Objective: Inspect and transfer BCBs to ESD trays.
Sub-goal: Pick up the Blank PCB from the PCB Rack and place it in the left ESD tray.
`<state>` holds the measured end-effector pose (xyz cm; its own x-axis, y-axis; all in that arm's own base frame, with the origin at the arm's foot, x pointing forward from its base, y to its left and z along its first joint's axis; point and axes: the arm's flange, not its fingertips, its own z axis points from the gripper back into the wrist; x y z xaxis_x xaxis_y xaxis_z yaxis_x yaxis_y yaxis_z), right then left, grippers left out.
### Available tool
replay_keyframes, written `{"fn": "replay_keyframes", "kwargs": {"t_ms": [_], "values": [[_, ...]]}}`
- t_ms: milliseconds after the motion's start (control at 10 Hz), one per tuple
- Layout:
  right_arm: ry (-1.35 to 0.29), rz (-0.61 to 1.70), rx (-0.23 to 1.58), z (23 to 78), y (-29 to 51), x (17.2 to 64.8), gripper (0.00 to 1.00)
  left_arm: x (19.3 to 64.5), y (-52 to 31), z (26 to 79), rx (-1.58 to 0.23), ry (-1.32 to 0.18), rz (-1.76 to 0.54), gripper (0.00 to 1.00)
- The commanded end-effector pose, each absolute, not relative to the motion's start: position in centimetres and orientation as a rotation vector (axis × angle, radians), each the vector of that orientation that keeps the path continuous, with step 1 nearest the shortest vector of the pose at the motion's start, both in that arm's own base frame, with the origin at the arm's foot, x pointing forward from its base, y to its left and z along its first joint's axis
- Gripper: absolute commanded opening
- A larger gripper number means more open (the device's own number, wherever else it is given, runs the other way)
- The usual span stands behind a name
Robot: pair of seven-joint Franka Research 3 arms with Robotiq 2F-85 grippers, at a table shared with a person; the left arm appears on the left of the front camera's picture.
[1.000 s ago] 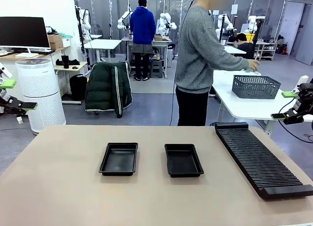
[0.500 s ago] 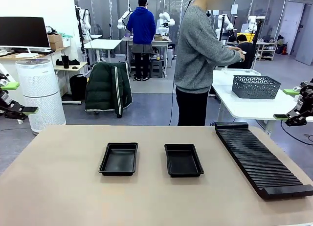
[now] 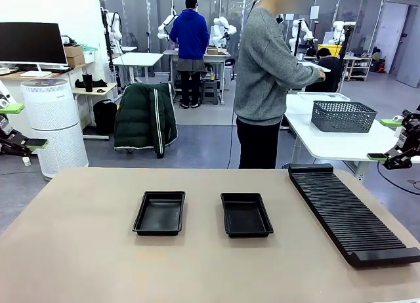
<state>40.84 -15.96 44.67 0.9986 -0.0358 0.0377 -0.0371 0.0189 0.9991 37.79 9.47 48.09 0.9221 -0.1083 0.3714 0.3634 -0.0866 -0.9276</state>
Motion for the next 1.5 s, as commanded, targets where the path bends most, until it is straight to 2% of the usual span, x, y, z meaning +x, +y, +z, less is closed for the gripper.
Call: {"fn": "replay_keyframes", "kwargs": {"t_ms": [0, 800, 900, 1400], "values": [[-0.016, -0.021, 1.549, 44.72, -16.51, 41.43, 1.00, 37.62, 9.19, 48.68, -1.587, -0.189, -0.371, 1.00], [0.020, -0.011, 1.557, 44.90, -17.22, 41.49, 1.00, 37.66, 9.26, 48.86, -1.590, -0.208, -0.396, 1.00], [-0.023, 0.000, 1.549, 44.42, -16.54, 41.40, 1.00, 37.66, 9.26, 48.86, -1.590, -0.208, -0.396, 1.00], [-0.023, 0.000, 1.549, 44.42, -16.54, 41.40, 1.00, 37.66, 9.26, 48.86, -1.590, -0.208, -0.396, 1.00]]}}
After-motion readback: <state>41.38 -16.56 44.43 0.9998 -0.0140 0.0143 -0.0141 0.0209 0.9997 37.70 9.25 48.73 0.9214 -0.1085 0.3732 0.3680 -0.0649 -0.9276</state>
